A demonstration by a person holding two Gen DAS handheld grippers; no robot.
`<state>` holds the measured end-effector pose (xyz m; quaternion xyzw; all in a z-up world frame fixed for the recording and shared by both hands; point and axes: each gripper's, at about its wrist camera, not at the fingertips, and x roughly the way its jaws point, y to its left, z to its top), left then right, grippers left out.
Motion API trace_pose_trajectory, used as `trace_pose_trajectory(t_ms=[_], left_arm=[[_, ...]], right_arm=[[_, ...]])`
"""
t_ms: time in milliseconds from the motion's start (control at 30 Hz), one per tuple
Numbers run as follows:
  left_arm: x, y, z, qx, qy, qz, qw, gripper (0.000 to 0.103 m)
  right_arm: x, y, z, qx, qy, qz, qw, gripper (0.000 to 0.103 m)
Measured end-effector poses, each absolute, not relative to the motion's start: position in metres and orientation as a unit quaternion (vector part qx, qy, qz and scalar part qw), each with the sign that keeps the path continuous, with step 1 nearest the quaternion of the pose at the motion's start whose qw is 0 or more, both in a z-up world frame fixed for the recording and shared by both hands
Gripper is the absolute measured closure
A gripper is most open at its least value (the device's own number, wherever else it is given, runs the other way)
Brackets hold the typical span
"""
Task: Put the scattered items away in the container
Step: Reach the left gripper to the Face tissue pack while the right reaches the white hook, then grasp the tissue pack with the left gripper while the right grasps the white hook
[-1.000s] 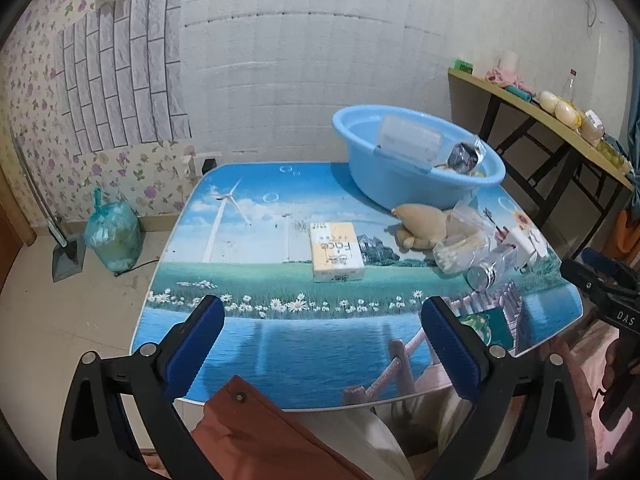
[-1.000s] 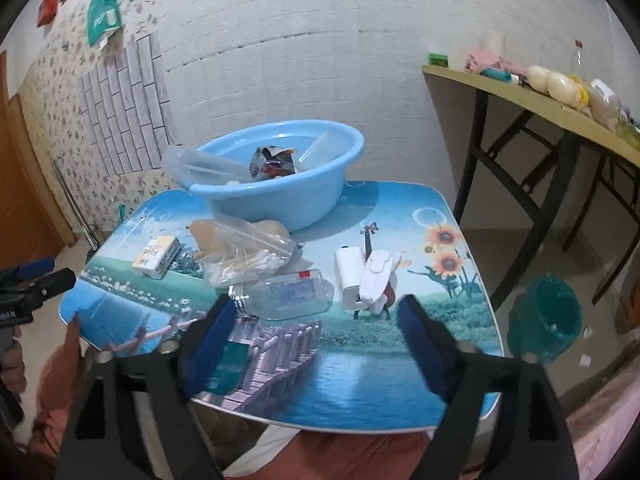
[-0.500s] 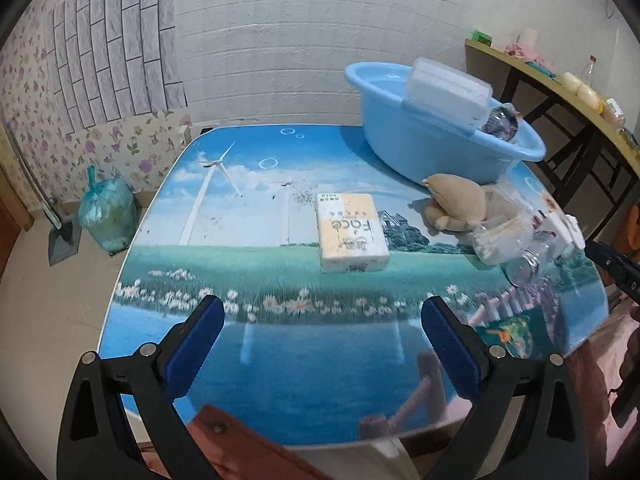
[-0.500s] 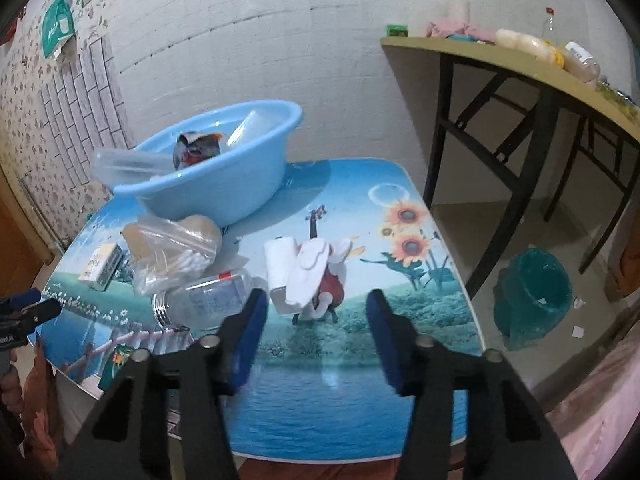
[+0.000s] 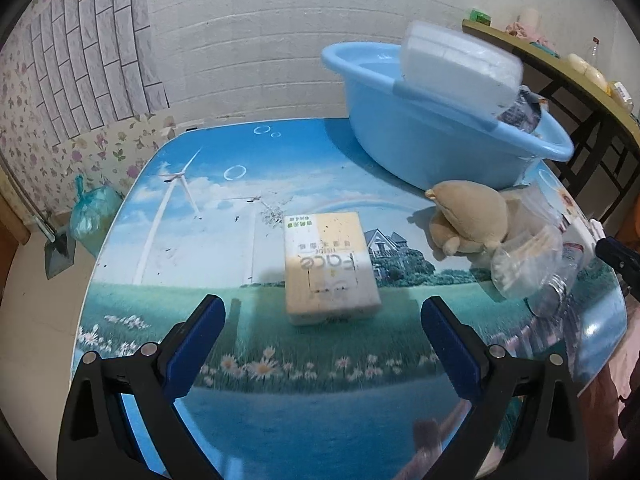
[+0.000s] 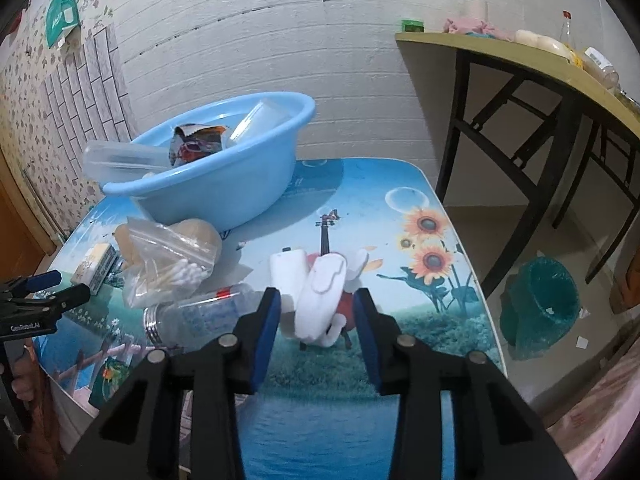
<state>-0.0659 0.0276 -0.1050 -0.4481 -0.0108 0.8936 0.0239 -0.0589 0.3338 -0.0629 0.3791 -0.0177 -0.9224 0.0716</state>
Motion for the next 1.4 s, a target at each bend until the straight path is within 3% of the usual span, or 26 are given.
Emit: trace_pose_trajectory(t_ms=[100,233,367,433,1400], left_arm=[[-0.071,0.029,-0.109,-0.452,-0.011,0.892,0.024,0.010],[-0.073,0.032,-0.113,-0.459,-0.010,0.888,0.034,0.030],[-0.071,0.032,-0.112,-0.452,-0.002,0.891,0.035,0.050],[-0.070,0.031,-0.111,-0.453,-0.001,0.891,0.042,0.055],[-0.009,0.008,-0.107,-0.459,-0.010,0.887,0.043,0.055]], right_arm=[[-0.061,0.333,-0.063,0.378,-0.015,-0.923,0.072,0.066],[-0.063,0.333,-0.064,0.378,-0.019,-0.922,0.079,0.078],[-0.062,0.335,-0.062,0.378,-0.022,-0.922,0.080,0.082],[-0.060,0.337,-0.061,0.376,-0.020,-0.923,0.077,0.086],[-0.016,0.346,-0.070,0.385,0.051,-0.920,0.059,0.087]])
